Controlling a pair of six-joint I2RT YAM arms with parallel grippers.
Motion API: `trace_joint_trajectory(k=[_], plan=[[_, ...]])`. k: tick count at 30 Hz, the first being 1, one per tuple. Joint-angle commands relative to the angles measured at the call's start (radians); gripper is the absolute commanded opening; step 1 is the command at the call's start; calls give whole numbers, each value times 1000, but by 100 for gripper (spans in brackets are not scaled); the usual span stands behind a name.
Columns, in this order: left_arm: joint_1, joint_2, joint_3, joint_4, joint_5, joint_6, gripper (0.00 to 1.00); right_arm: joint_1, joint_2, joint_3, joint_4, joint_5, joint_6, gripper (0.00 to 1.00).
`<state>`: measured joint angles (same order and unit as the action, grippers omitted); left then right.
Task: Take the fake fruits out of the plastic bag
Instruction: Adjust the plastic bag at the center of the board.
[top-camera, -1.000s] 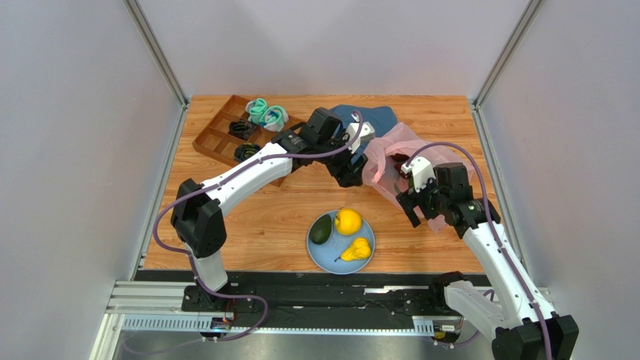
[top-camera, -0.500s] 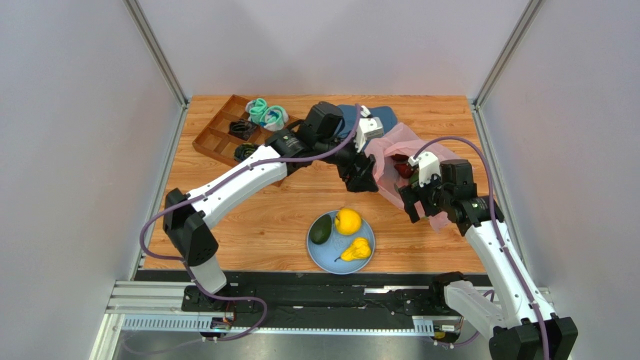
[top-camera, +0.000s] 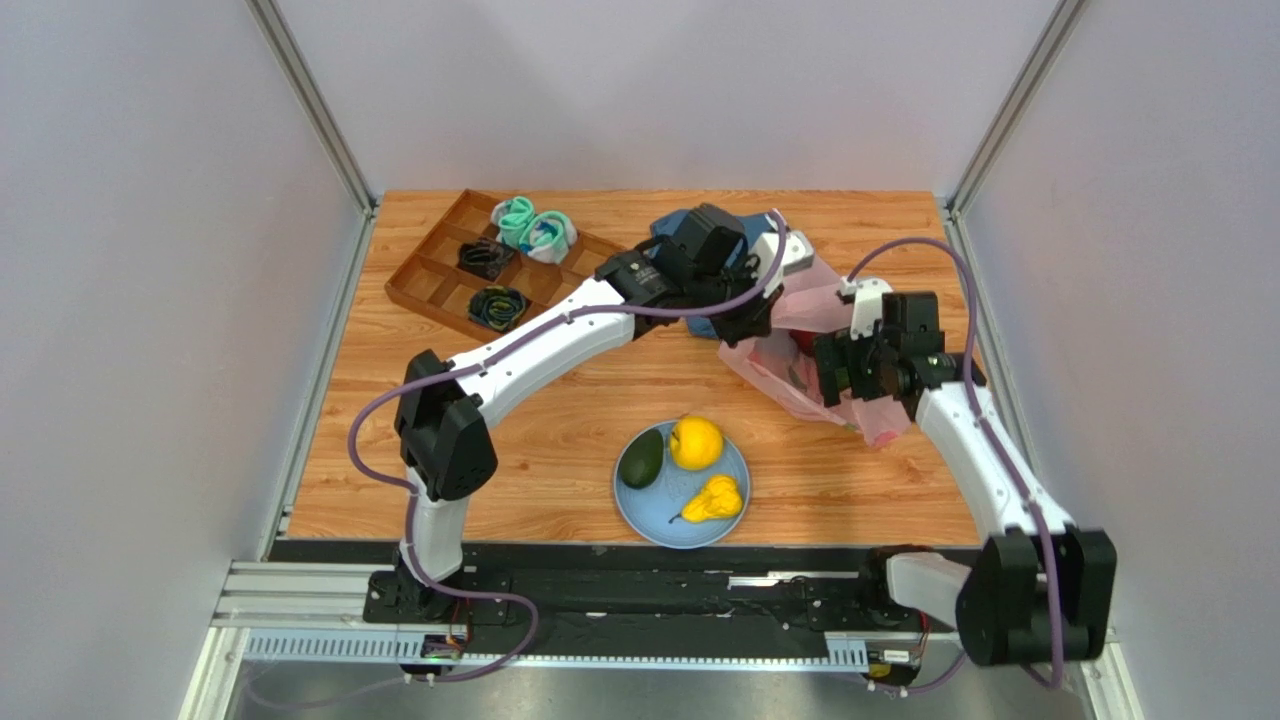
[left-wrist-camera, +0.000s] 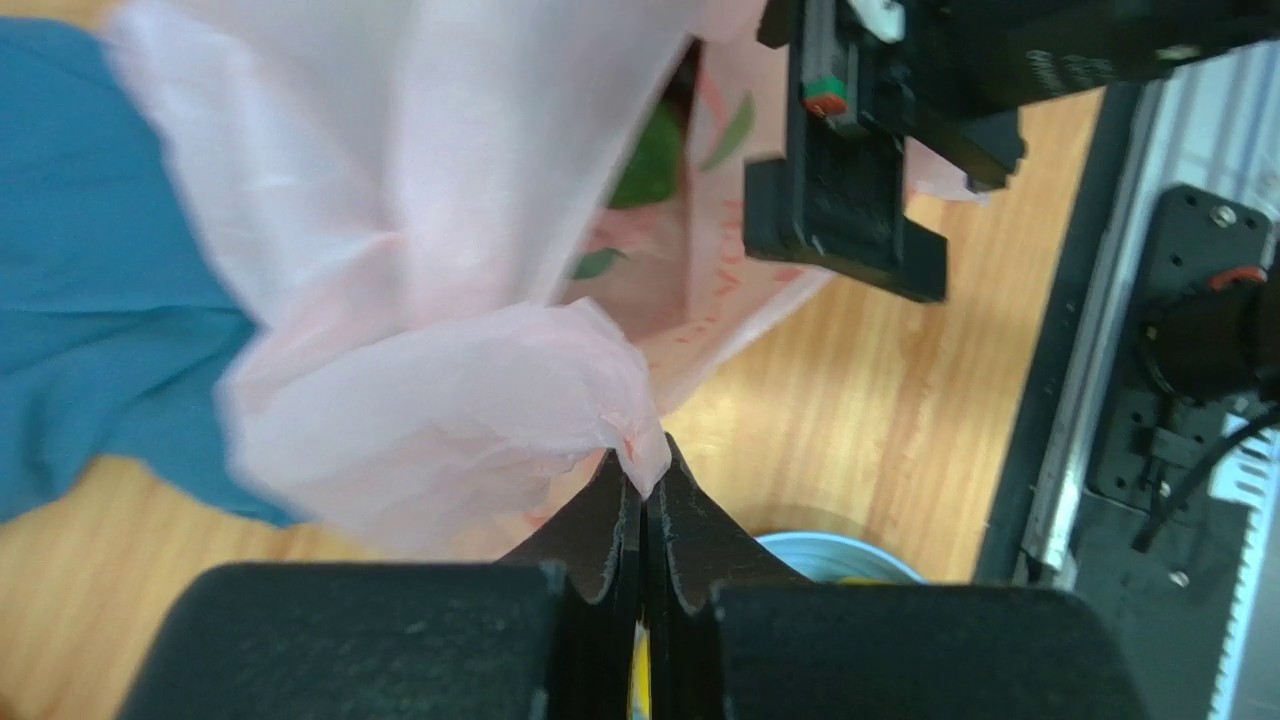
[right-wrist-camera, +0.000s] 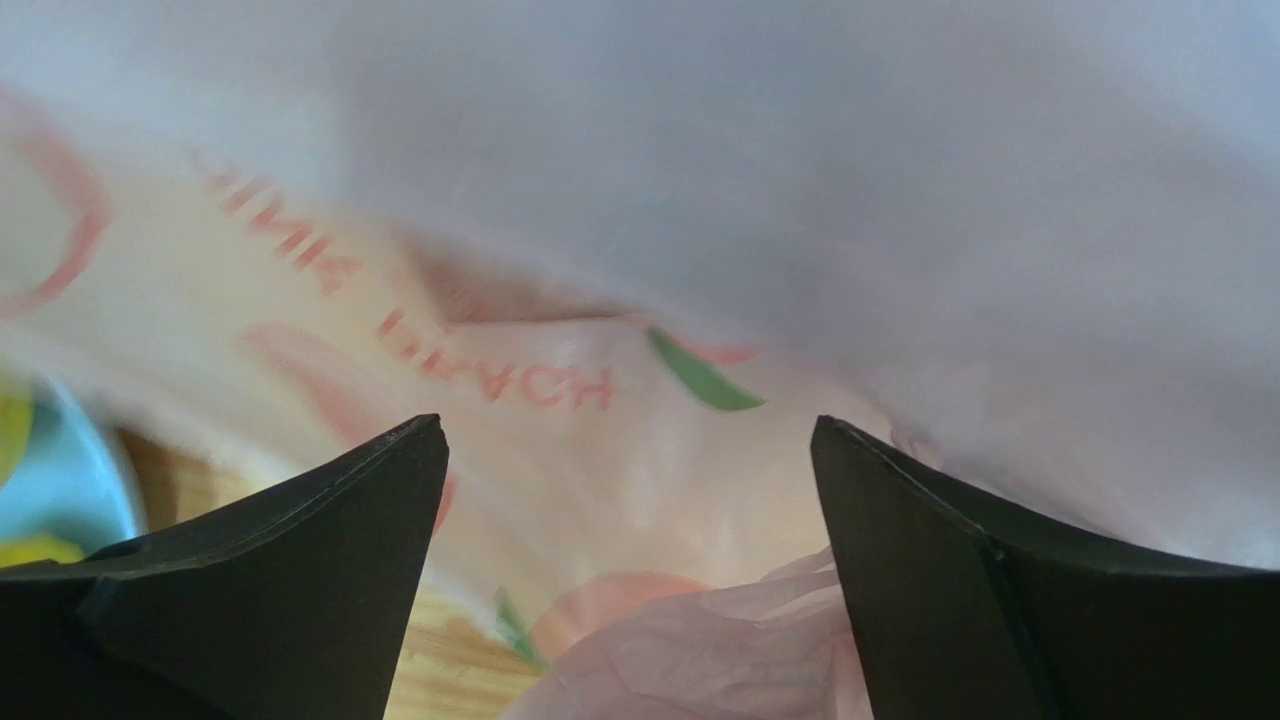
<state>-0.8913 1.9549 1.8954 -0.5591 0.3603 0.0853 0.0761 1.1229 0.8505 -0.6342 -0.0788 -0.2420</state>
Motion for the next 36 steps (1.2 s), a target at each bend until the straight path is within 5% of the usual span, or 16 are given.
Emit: trace_joint_trajectory(k=[1, 6, 13, 23, 32, 36], plan=[[69, -86, 90, 19, -29, 27, 0, -103, 156, 149, 134, -12, 85, 96], [83, -262, -48, 21, 8, 39, 0, -139, 183, 185, 58, -6, 20, 90], [78, -327, -289, 22, 122, -15, 0, -139, 61, 19, -22, 48, -46, 86], [38, -234, -245, 53, 164, -74, 0, -107, -57, 232, -297, -240, -171, 79], [35, -203, -208, 47, 134, -79, 0, 33, 11, 246, -167, -424, -206, 62], [35, -212, -219, 45, 115, -78, 0, 67, 55, 387, -212, -351, -236, 64]])
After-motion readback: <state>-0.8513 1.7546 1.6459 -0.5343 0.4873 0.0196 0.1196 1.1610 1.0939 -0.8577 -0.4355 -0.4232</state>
